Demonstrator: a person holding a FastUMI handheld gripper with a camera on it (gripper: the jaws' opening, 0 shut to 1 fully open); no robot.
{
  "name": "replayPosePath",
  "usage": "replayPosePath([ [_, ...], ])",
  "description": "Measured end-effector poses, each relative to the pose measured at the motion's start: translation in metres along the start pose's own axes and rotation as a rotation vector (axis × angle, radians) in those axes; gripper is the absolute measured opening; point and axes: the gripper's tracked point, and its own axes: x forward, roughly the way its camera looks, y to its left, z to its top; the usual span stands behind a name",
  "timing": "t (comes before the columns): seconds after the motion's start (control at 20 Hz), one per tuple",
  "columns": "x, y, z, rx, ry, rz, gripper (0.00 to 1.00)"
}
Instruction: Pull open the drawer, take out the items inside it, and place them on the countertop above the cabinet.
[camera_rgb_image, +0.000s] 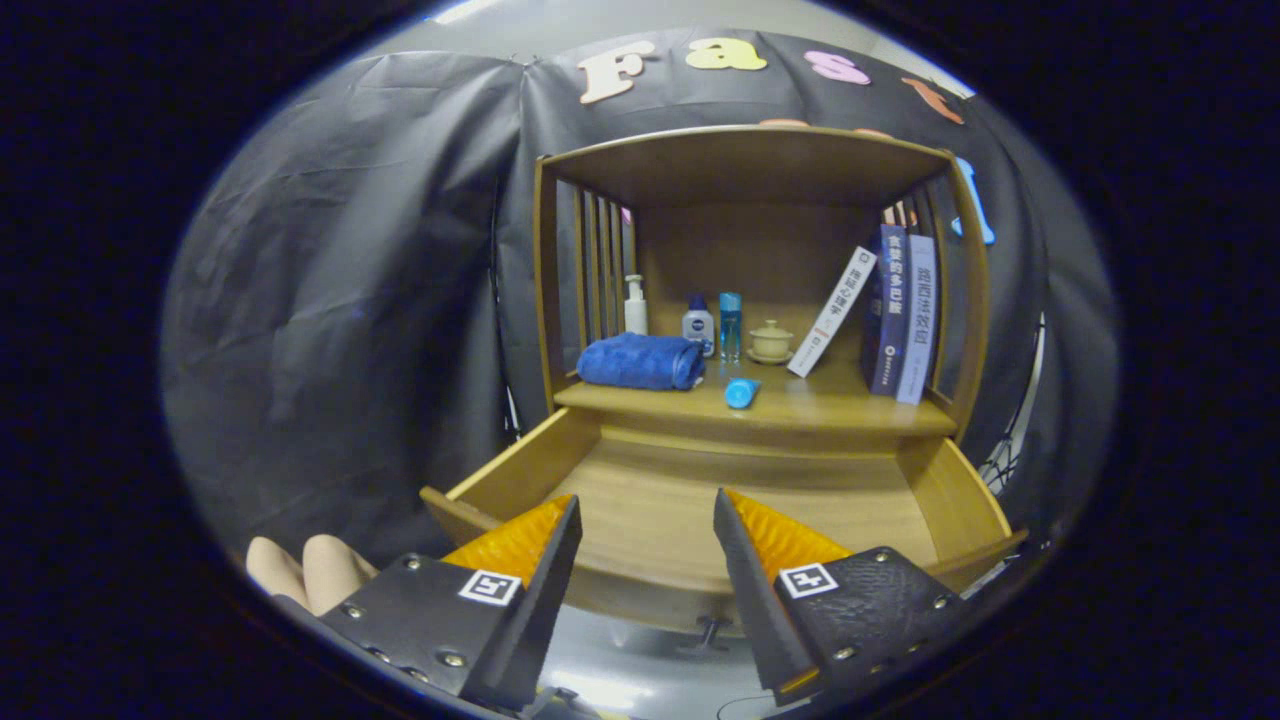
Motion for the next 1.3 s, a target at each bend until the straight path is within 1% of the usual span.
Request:
replayPosePath([
  [0.1,-0.009,0.000,-0.021,-0.007,0.001,-0.018,0.79],
  [0.2,-0.012,0.002,-0.041,-0.021,0.010,-0.019,0.79],
  [0.35,-0.011,0.001,-0.058,-0.057,0.009,-0.031,0.79],
  [0.55,-0.001,-0.016,-0.083,-0.084,0.050,-0.107,0.79],
  [0.6,0.001,-0.018,-0.084,-0.082,0.047,-0.122,0.79],
  [0.7,0.009,-0.028,-0.083,-0.079,0.028,-0.170,0.86],
  [0.8,0.010,-0.026,-0.084,-0.077,-0.004,-0.196,0.93],
  [0.9,0.008,-0.031,-0.089,-0.108,-0.016,-0.253,0.94],
  [1.05,0.013,-0.031,-0.089,-0.107,-0.063,-0.311,0.95],
  [1.3,0.037,-0.029,-0.080,-0.103,-0.091,-0.333,0.95],
])
